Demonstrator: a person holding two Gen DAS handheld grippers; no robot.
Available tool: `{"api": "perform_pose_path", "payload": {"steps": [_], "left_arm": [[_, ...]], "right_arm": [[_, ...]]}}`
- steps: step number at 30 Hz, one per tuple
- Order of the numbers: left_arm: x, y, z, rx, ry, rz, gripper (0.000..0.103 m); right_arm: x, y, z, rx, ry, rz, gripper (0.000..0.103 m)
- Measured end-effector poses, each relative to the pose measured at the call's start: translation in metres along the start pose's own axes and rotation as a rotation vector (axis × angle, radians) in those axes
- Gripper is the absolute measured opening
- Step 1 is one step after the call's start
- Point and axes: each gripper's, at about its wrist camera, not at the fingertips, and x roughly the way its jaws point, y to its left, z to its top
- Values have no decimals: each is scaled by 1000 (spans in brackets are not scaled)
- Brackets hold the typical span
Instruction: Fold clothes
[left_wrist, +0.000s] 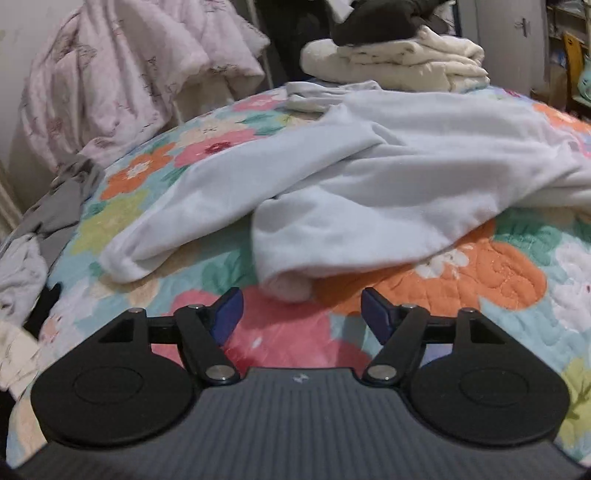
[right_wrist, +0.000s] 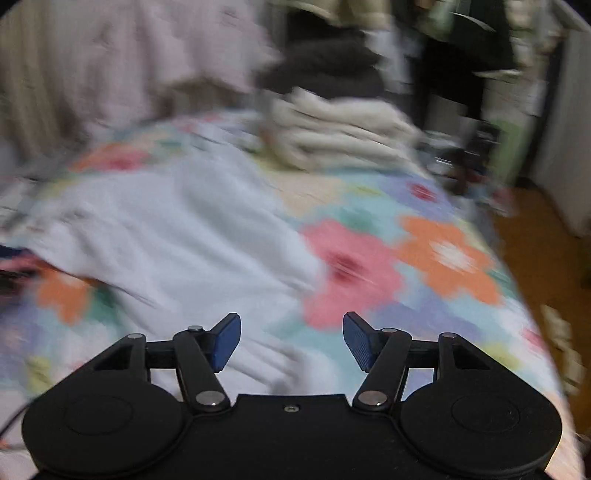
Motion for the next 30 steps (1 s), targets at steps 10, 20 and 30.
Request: {"api": "perform_pose_path", "payload": {"steps": [10,20,30], "left_arm": [[52,10,19,-59,-27,92,70],[27,49,18,-190,-135,24,5],[-5,56,24,-191,-222,117,5]], "right_arm": [[113,201,62,-501,66,368,67],[153,283,35,-795,-75,243,69],[177,320,55,-799,-138,223,3]]}}
